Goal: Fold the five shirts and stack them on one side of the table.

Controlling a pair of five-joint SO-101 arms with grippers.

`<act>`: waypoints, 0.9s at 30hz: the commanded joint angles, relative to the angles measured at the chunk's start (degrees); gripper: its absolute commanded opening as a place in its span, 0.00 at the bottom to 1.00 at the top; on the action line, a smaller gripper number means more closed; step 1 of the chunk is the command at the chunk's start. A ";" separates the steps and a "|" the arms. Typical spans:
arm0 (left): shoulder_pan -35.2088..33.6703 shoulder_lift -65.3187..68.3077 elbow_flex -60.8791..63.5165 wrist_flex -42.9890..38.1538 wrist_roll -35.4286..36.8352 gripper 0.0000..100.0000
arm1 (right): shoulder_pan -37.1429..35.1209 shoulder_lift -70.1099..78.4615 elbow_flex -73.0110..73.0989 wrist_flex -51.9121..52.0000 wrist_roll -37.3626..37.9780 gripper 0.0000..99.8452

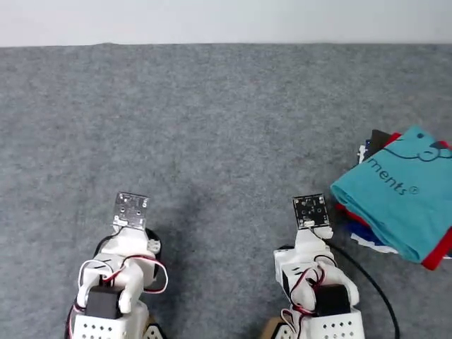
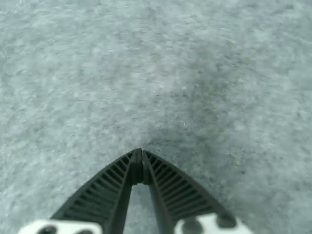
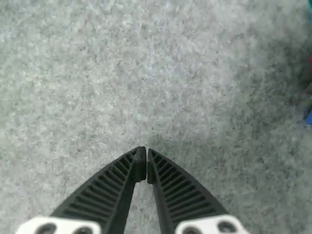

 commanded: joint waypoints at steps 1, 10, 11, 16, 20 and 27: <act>-0.79 -0.62 -0.40 0.18 0.00 0.00 | -0.04 -0.57 0.70 0.40 -0.53 0.01; -4.22 -0.62 -0.31 0.62 0.00 0.00 | -0.13 -0.66 0.70 0.40 -0.44 0.01; -5.27 -0.70 -0.31 0.88 0.00 0.00 | -0.13 -0.66 0.70 0.40 -0.44 0.01; -6.59 -0.70 -0.31 0.97 -0.18 0.00 | -0.13 -0.66 0.70 0.40 -0.44 0.01; -6.59 -0.70 -0.31 0.97 -0.18 0.00 | -0.13 -0.66 0.70 0.40 -0.44 0.01; -6.59 -0.70 -0.31 0.97 -0.18 0.00 | -0.13 -0.66 0.70 0.40 -0.44 0.01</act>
